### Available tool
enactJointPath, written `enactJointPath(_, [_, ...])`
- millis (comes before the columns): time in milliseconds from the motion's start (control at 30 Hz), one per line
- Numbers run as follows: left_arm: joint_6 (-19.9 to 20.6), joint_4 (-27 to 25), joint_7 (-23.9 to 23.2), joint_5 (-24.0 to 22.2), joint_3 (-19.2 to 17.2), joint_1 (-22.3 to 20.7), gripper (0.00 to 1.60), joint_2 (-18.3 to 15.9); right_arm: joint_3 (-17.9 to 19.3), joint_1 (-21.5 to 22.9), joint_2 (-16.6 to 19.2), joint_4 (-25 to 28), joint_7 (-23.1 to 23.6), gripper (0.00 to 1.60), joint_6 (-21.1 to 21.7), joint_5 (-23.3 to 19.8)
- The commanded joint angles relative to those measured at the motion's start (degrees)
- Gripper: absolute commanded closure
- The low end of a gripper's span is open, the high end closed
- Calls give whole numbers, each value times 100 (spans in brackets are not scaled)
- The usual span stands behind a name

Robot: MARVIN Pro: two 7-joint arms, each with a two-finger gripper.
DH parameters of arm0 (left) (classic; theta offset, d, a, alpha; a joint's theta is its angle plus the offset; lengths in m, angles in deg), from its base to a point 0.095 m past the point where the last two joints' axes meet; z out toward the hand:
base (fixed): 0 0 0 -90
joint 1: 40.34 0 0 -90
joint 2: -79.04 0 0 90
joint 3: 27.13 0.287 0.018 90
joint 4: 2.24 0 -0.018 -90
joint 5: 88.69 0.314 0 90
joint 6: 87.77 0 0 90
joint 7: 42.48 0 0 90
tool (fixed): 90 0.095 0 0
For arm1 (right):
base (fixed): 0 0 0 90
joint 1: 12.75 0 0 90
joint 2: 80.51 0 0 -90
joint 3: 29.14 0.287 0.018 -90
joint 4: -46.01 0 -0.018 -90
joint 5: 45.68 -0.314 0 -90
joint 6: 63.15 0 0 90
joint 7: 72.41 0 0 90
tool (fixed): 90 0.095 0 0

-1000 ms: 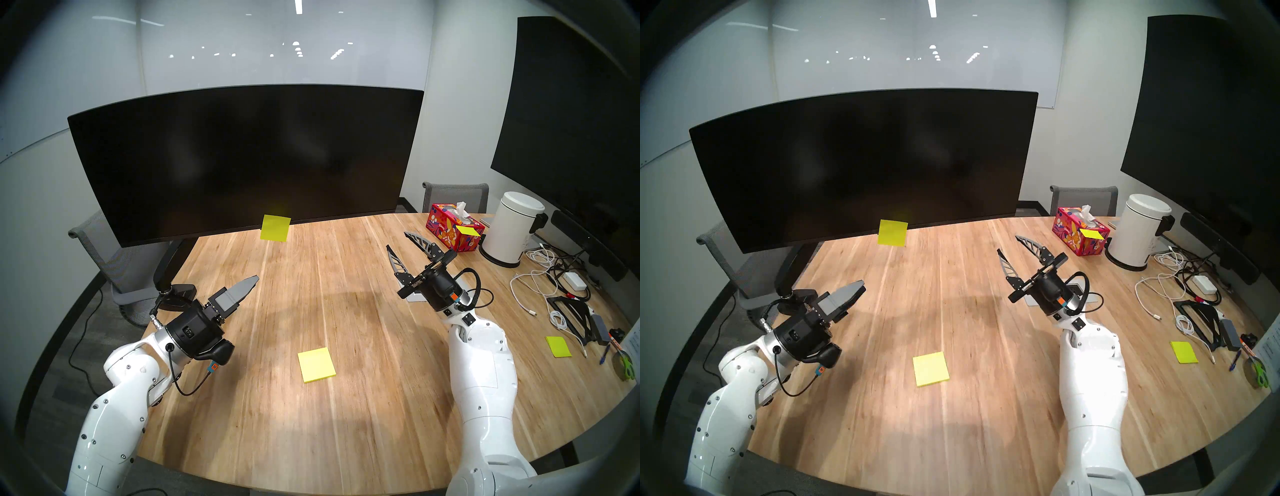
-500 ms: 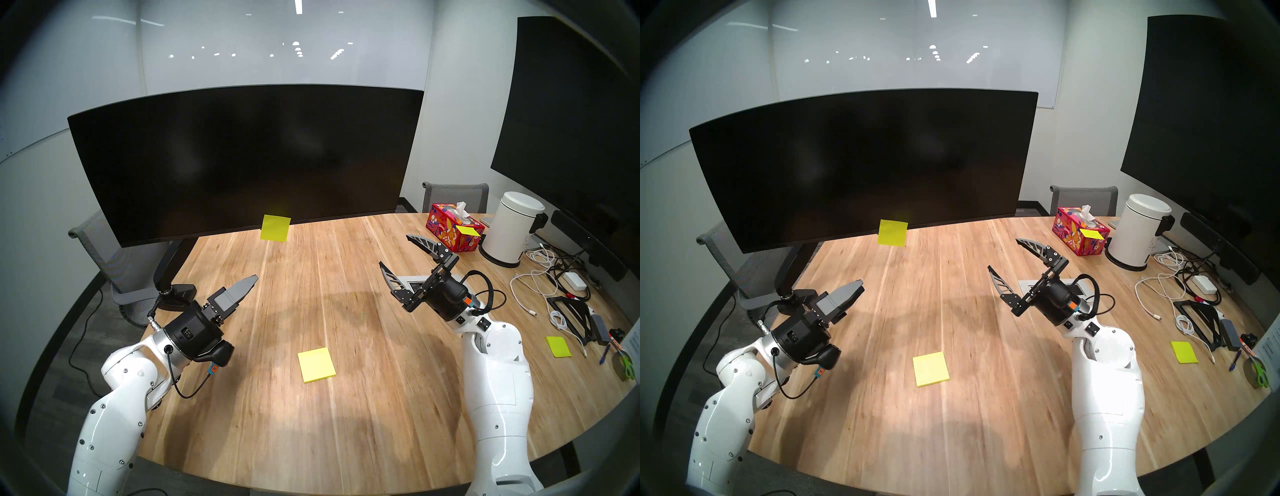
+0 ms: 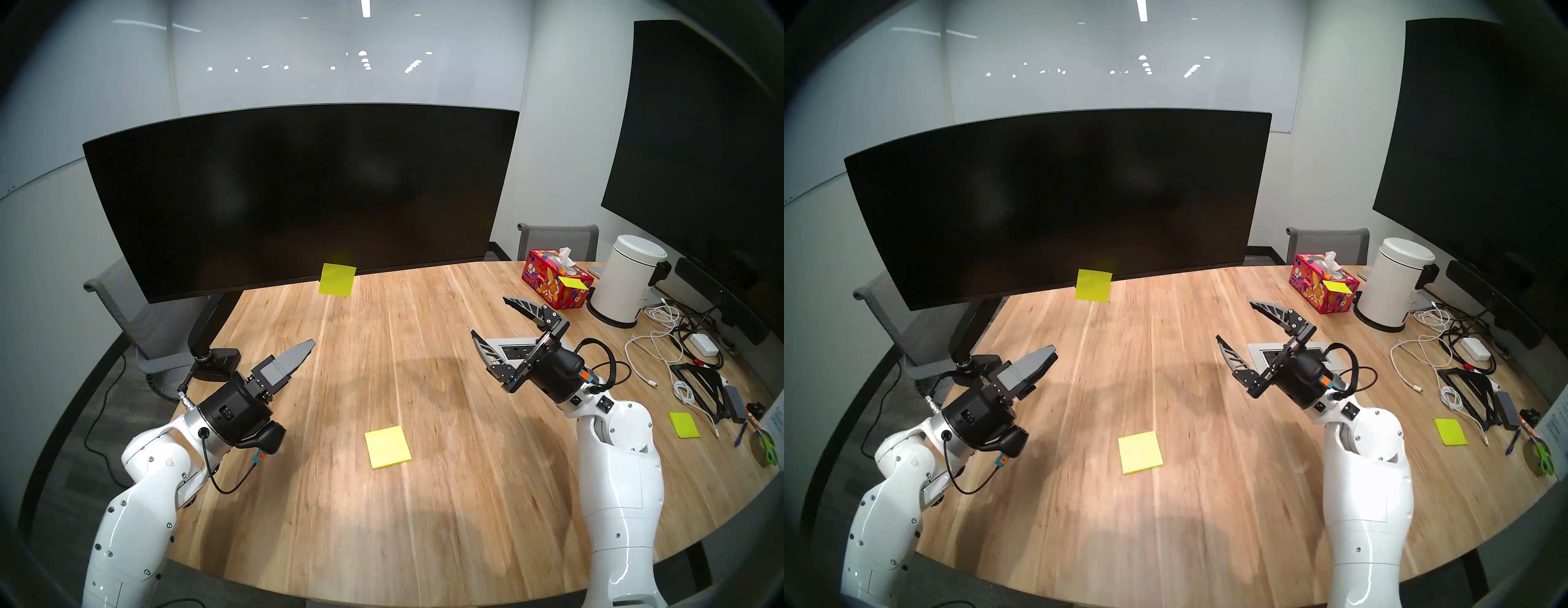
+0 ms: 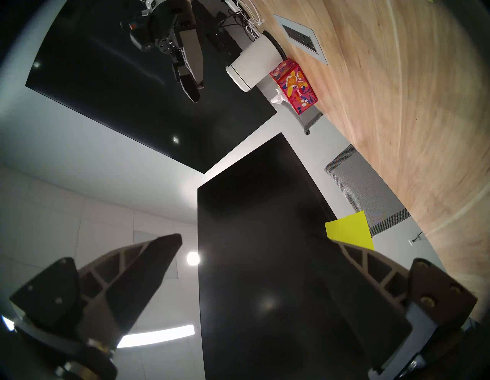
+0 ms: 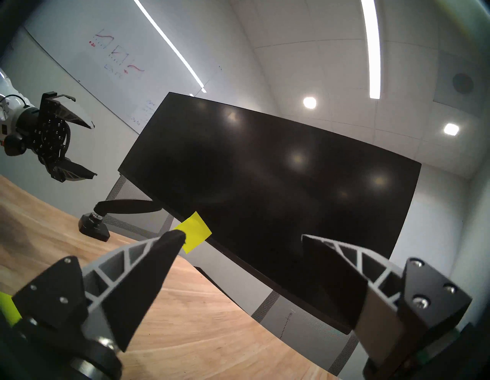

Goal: Peel one sticky note off the pad and stick it onto the monitor, then press it flat

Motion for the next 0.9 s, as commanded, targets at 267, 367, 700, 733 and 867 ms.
enactJointPath(267, [35,-171,34,10,-11,6,0,10,66,46,-96,147,118,0,40,-373])
enactJointPath(367, [34,-171,34,11,-11,6,0,11,82,53,-113,146,144,0,45,-374])
enactJointPath(700, [32,-171,35,14,-13,5,0,15,120,69,-157,145,199,0,53,-367])
enactJointPath(733, [31,-171,35,15,-13,5,0,15,123,70,-160,145,202,0,53,-366])
enactJointPath(867, [30,-171,36,16,-14,5,0,17,133,74,-172,144,215,0,54,-363])
